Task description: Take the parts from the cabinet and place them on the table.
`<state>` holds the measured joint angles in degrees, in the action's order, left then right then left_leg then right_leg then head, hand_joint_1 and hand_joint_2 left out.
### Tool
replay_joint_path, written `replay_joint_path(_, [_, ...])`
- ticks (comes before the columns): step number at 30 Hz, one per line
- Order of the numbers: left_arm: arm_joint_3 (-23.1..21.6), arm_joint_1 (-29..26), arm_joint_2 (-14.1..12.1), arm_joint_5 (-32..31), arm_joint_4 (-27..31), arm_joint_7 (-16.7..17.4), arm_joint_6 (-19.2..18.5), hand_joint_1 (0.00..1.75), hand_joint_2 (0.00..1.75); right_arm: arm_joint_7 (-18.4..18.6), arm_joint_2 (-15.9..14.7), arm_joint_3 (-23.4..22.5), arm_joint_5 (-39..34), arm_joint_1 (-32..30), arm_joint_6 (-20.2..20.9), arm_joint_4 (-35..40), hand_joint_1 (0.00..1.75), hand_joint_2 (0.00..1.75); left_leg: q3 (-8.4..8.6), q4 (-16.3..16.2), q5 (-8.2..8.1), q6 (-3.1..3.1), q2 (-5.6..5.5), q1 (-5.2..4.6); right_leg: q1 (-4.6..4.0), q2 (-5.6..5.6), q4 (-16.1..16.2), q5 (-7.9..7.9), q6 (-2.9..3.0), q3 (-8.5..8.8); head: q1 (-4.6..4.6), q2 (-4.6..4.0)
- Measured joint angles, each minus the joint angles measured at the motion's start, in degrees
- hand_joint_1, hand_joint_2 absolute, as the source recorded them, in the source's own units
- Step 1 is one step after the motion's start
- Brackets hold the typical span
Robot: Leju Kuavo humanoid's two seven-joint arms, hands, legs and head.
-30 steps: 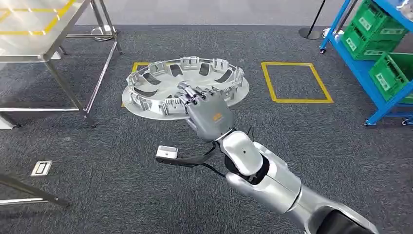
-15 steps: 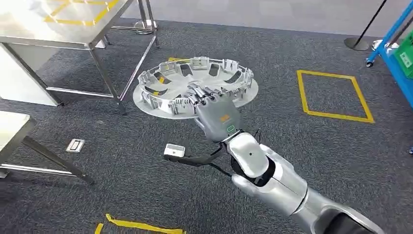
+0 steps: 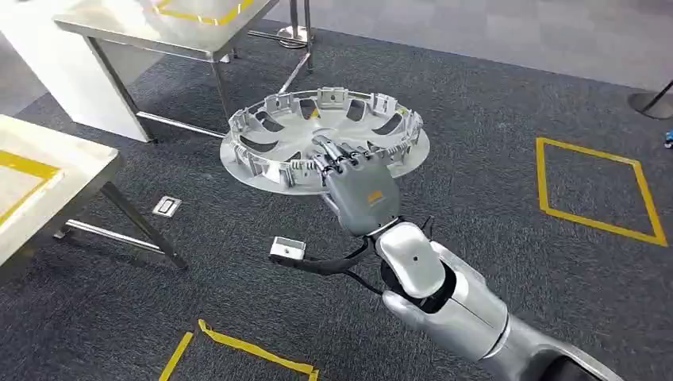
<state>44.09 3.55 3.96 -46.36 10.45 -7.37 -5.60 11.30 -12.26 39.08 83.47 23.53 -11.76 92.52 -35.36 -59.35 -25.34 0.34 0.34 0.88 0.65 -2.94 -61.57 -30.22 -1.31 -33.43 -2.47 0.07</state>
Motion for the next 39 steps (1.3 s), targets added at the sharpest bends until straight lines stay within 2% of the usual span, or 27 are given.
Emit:
replay_joint_path(1, [0.0, 0.2, 0.0, -0.1, 0.0, 0.0, 0.0, 0.0, 1.75, 0.0, 0.0, -0.1, 0.0, -0.2, 0.1, 0.3, 1.75, 1.75, -0.17, 0.0, 0.15, 0.31, -0.56, 0.02, 0.06, 1.77, -3.8, -2.23, -0.16, -1.75, -0.22, 0.0])
replay_joint_path(3, [0.0, 0.5, 0.0, -0.2, 0.0, 0.1, 0.0, 0.0, 1.75, 0.0, -0.5, -0.3, 0.2, -0.7, 0.2, 0.3, 1.75, 1.75, -0.42, 0.0, 0.26, 0.48, -2.02, -0.05, 0.0, 2.57, -12.4, -6.03, -0.34, -5.94, -0.26, 0.0])
replay_joint_path(4, [0.0, 0.5, 0.1, -0.3, 0.0, 0.1, -0.1, 0.0, 1.75, 0.0, -0.5, -0.3, 0.2, -1.0, 0.3, 0.3, 1.75, 1.75, -0.51, -0.1, 0.31, 0.48, -2.78, -0.07, -0.01, 2.59, -15.2, -6.52, -0.33, -7.37, -0.26, 0.0])
replay_joint_path(5, [0.0, 0.5, 0.1, -0.3, 0.0, 0.2, -0.1, 0.0, 1.75, 0.0, -0.6, -0.3, 0.2, -1.3, 0.3, 0.3, 1.75, 1.75, -0.51, -0.1, 0.39, 0.43, -3.62, -0.07, -0.01, 2.64, -14.9, -5.54, -0.2, -7.32, -0.26, 0.0])
replay_joint_path(7, [0.0, 0.4, 0.1, -0.3, 0.0, 0.2, -0.1, 0.0, 1.75, 0.0, -0.6, -0.3, 0.2, -1.7, 0.3, 0.4, 1.75, 1.75, -0.52, -0.1, 0.6, 0.13, -5.34, -0.06, 0.01, 3.13, -7.1, -0.83, 0.32, -3.6, -0.31, 0.0])
replay_joint_path(8, [0.0, 0.5, 0.1, -0.3, 0.0, 0.2, -0.1, 0.0, 1.75, 0.0, -0.7, -0.4, 0.2, -1.7, 0.3, 0.4, 1.75, 1.75, -0.52, -0.1, 0.72, -0.06, -6.06, -0.06, 0.02, 4.4, -2.0, 1.43, 0.65, -0.96, -0.33, 0.0])
replay_joint_path(9, [0.0, 0.5, 0.2, -0.3, 0.0, 0.3, -0.1, 0.0, 1.75, -0.2, -0.8, -0.5, 0.3, -1.7, 0.2, 0.4, 1.75, 1.75, -0.76, -0.1, 0.87, -0.31, -6.58, 0.1, 0.2, 8.15, 1.8, 1.49, 1.13, 0.68, -0.31, 0.0])
replay_joint_path(10, [0.0, 0.6, 0.2, -0.3, 0.0, 0.3, 0.0, 0.0, 1.75, -0.5, -0.9, -0.5, 0.4, -1.7, 0.0, 0.4, 1.75, 1.75, -1.08, -0.2, 1.0, -0.76, -7.25, -0.21, -0.11, 8.03, 2.2, 1.58, 0.97, 0.66, -0.3, 0.0])
replay_joint_path(13, [0.0, 0.4, 0.2, -0.1, 0.0, 0.5, 0.1, 0.0, 1.75, -1.2, -0.9, -0.5, 0.3, -1.5, -0.6, 0.3, 1.75, 1.75, -1.46, 0.5, 1.71, -2.11, -9.06, 0.21, -0.53, 6.01, 2.2, 1.84, 1.77, 0.61, -0.44, 0.0])
replay_joint_path(14, [0.0, 0.3, 0.0, -0.1, 0.0, 0.6, 0.1, 0.0, 1.75, -1.4, -0.8, -0.5, 0.2, -1.4, -0.7, 0.2, 1.75, 1.75, -1.82, 0.3, 1.71, -2.3, -8.88, 0.15, 0.12, 4.96, 2.9, 2.36, 2.32, 1.01, -0.46, 0.0])
replay_joint_path(15, [0.0, 0.2, 0.1, -0.1, 0.0, 0.6, 0.1, 0.0, 1.75, -1.7, -0.8, -0.5, 0.0, -1.3, -0.8, 0.1, 1.75, 1.75, -2.43, -0.8, 0.68, -2.38, -5.11, -0.19, 0.04, 4.25, 3.1, 2.58, 2.69, 1.11, -0.2, 0.0])
replay_joint_path(16, [0.0, 0.3, 0.2, -0.1, 0.0, 0.6, 0.1, 0.0, 1.75, -2.1, -0.8, -0.5, -0.2, -1.1, -1.0, 0.1, 1.75, 1.75, -3.82, -3.6, -1.43, -2.62, -2.59, -0.21, 0.01, 3.6, 3.1, 2.57, 3.09, 1.07, 0.11, 0.0])
replay_joint_path(18, [0.0, 0.5, 0.1, -0.1, 0.0, 0.6, 0.2, 0.0, 1.75, -2.4, -0.8, -0.5, -0.7, -0.7, -1.0, -0.4, 1.75, 1.75, -7.99, -12.8, -6.03, -3.17, -1.01, -0.02, -0.21, 1.76, 3.1, 2.45, 3.27, 0.98, 0.07, 0.0])
replay_joint_path(19, [0.0, 0.5, 0.1, -0.1, 0.0, 0.6, 0.2, 0.0, 1.75, -2.5, -0.8, -0.5, -0.9, -0.6, -1.0, -0.7, 1.75, 1.75, -9.47, -16.4, -7.07, -3.35, -0.93, -0.01, -0.25, 0.89, 3.1, 2.42, 3.3, 0.97, 0.09, 0.0])
replay_joint_path(20, [0.0, 0.5, 0.1, -0.1, 0.0, 0.6, 0.2, 0.0, 1.75, -2.7, -0.8, -0.4, -1.2, -0.5, -1.0, -0.9, 1.75, 1.75, -9.53, -17.0, -6.7, -3.47, -0.88, 0.0, -0.25, 0.06, 3.1, 2.39, 3.31, 1.0, 0.09, 0.0])
replay_joint_path(21, [0.0, 0.4, 0.1, -0.1, 0.0, 0.7, 0.3, 0.0, 1.75, -2.8, -0.8, -0.4, -1.3, -0.5, -1.0, -1.2, 1.75, 1.75, -8.23, -14.8, -5.2, -3.49, -0.72, 0.01, -0.25, -0.7, 3.0, 2.31, 3.23, 1.02, 0.09, 0.0])
replay_joint_path(23, [0.0, 0.4, 0.0, -0.1, 0.0, 0.7, 0.7, 0.0, 1.75, -2.9, -0.8, -0.3, -1.4, -0.5, -1.1, -1.4, 1.75, 1.75, -2.52, -4.8, -0.82, -3.31, 0.82, -0.02, -0.23, -2.28, 2.7, 1.95, 2.84, 1.14, 0.09, 0.0])
replay_joint_path(24, [0.0, 0.4, 0.0, -0.1, 0.0, 0.7, 0.7, 0.0, 1.75, -2.9, -0.8, -0.3, -1.4, -0.5, -1.3, -1.6, 1.75, 1.75, -0.28, -0.6, -0.33, -2.92, 4.0, -0.28, -0.46, -2.91, 2.4, 1.66, 2.5, 1.21, 0.11, 0.0])
replay_joint_path(25, [0.0, 0.5, 0.0, -0.1, 0.1, 0.8, 0.8, 0.0, 1.75, -2.9, -0.8, -0.3, -1.5, -0.4, -1.6, -1.7, 1.75, 1.75, -0.11, -0.4, -0.36, -1.87, 4.74, -0.49, -0.97, -3.45, 2.1, 1.32, 2.06, 1.1, 0.0, 0.0])
replay_joint_path(29, [0.0, 0.3, 0.1, -0.1, 0.0, 0.9, 1.0, 0.0, 1.75, -3.0, -0.8, -0.3, -1.7, 0.0, -2.1, -2.2, 1.75, 1.75, -0.44, -0.2, 0.03, -0.24, 1.51, -0.52, -0.87, -5.84, 2.4, 0.98, 1.02, 1.67, -0.17, 0.0])
replay_joint_path(31, [0.0, 0.3, 0.0, -0.1, 0.1, 0.8, 1.0, 0.0, 1.75, -2.9, -0.8, -0.3, -1.7, 0.3, -2.1, -2.3, 1.75, 1.75, -0.49, 0.0, 0.33, 0.27, 0.27, 0.05, -0.21, 0.27, -1.6, -1.83, 0.34, 0.03, -0.48, 0.0])
replay_joint_path(32, [0.0, 0.5, 0.0, -0.2, 0.1, 0.8, 1.0, 0.0, 1.75, -2.8, -0.8, -0.3, -1.8, 0.3, -2.1, -2.3, 1.75, 1.75, -0.58, 0.0, 0.32, 0.48, -0.36, 0.08, -0.08, 1.7, -5.8, -3.98, 0.14, -1.91, -0.66, 0.0])
replay_joint_path(34, [0.0, 0.7, 0.0, -0.3, 0.1, 0.8, 0.9, 0.0, 1.75, -2.8, -1.0, -0.3, -1.8, 0.3, -2.1, -2.3, 1.75, 1.75, -0.72, -0.1, 0.38, 0.59, -1.93, 0.07, 0.0, 2.54, -14.0, -7.08, -0.13, -5.98, -0.66, 0.0])
replay_joint_path(35, [0.0, 0.7, 0.0, -0.3, 0.1, 0.9, 0.9, 0.0, 1.75, -2.8, -1.0, -0.3, -1.8, 0.2, -2.1, -2.3, 1.75, 1.75, -0.71, -0.1, 0.39, 0.57, -2.84, 0.08, 0.02, 2.55, -15.4, -6.82, -0.18, -6.89, -0.68, 0.0])
replay_joint_path(36, [0.0, 0.6, 0.0, -0.3, 0.1, 1.0, 0.9, 0.0, 1.75, -2.7, -1.0, -0.3, -1.8, 0.2, -2.0, -2.3, 1.75, 1.75, -0.71, -0.1, 0.45, 0.48, -3.71, 0.14, 0.14, 2.59, -13.8, -5.1, -0.16, -6.38, -0.68, 0.0])
replay_joint_path(38, [0.0, 0.5, 0.2, -0.3, 0.1, 1.1, 0.9, 0.0, 1.75, -2.6, -1.0, -0.3, -1.8, 0.2, -2.0, -2.3, 1.75, 1.75, -0.71, -0.3, 0.55, 0.15, -5.43, 0.33, 0.45, 3.48, -4.8, 0.21, -0.05, -2.28, -0.68, 0.0])
replay_joint_path(39, [0.0, 0.5, 0.2, -0.3, 0.1, 1.0, 0.9, 0.0, 1.75, -2.6, -1.0, -0.3, -1.8, 0.4, -2.0, -2.3, 1.75, 1.75, -0.82, -0.4, 0.59, -0.19, -6.14, 0.43, 0.73, 5.56, -0.1, 2.18, -0.06, -0.11, -0.68, 0.0])
